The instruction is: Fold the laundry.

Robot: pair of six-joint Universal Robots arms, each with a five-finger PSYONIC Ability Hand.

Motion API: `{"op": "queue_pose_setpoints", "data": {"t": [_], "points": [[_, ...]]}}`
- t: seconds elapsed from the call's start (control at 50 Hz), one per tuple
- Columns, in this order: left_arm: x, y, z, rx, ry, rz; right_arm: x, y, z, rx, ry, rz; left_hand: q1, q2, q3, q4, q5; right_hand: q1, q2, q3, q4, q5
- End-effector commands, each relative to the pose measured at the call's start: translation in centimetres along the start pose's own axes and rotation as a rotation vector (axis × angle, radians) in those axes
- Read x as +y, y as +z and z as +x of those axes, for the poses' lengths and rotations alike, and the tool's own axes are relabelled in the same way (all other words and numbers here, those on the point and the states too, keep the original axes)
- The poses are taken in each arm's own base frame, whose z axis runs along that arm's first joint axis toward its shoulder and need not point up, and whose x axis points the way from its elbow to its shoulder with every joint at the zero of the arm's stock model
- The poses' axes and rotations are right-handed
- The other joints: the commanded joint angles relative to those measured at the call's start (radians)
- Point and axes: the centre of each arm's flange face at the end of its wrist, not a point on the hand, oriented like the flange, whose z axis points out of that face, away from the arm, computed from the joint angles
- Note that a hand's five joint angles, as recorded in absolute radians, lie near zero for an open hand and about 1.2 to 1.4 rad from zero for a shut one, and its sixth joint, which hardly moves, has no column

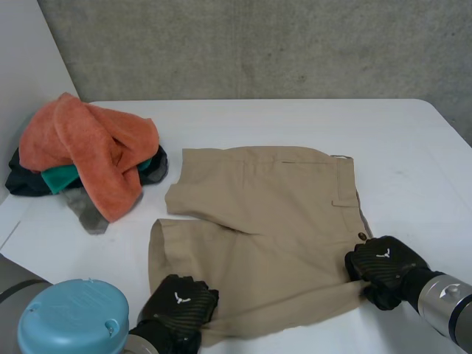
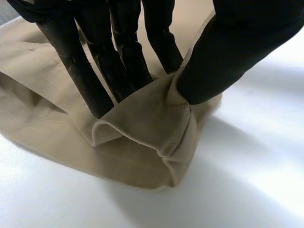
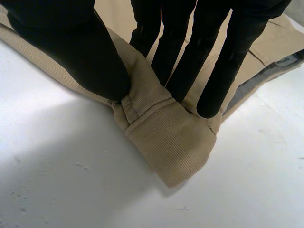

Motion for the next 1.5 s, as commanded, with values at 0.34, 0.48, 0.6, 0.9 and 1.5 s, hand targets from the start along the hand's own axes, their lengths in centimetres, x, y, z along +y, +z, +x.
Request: {"op": "queue_pose_setpoints", "data": {"t": [0.34, 0.48, 0.6, 0.9, 1.5], "points": [[-5.5, -8.0, -2.1, -0.103, 0.164, 0.129, -6.2, -9.8, -0.5, -0.029, -0.174, -0.076, 0.318, 0.205, 0.213, 0.203, 0.214, 0.352, 0.226, 0.237, 0.203, 0.235], [-6.1, -6.0, -1.8, -0.077, 0.181, 0.104, -6.6, -7.7, 1.1, -0.024, -0.209, -0.074, 0.318, 0.205, 0.213, 0.203, 0.214, 0.352, 0.226, 0.237, 0.203, 0.235], [-9.6, 1.1, -4.2, -0.197, 0.209, 0.223, -7.1, -2.2, 3.9, 0.036, -0.152, -0.041, 0.318, 0.205, 0.213, 0.203, 0.214, 0.352, 0.226, 0.237, 0.203, 0.235], [-16.3, 18.2, -11.6, -0.466, 0.329, 0.497, -11.8, 9.5, 7.0, 0.383, -0.267, 0.193, 0.318, 0.205, 0.213, 0.203, 0.214, 0.352, 0.226, 0.237, 0.203, 0.235], [-13.1, 10.6, -9.2, -0.328, 0.121, 0.485, -4.3, 6.1, 3.6, 0.246, 0.038, -0.002, -0.904, -1.017, -1.009, -1.019, -1.008, -0.813, -0.938, -0.928, -0.962, -0.930]]}}
